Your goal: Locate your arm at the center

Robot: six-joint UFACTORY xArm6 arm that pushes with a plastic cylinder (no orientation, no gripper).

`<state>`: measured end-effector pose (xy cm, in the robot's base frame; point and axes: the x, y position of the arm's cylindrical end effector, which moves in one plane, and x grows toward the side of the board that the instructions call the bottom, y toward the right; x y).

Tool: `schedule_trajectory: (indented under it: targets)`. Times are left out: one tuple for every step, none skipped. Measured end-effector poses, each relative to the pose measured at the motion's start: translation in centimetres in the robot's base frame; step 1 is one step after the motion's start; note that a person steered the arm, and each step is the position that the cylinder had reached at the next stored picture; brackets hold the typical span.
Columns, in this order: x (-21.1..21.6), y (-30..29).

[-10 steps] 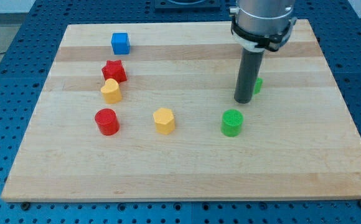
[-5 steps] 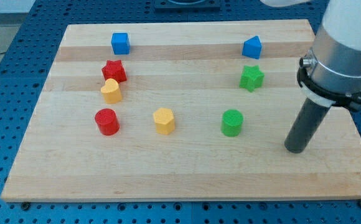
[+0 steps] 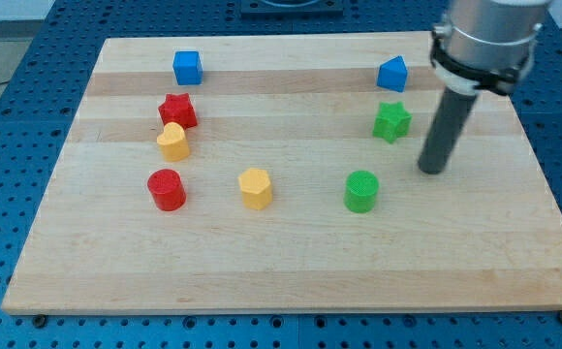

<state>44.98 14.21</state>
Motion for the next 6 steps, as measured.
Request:
schedule_trajectory:
  targets:
    - [-0.1, -11.6]
    - [1.5, -18.7]
    - [2.9, -18.6]
    - [4.8, -17.9]
    - [1.8, -15.0]
    - [-3.4, -12.0]
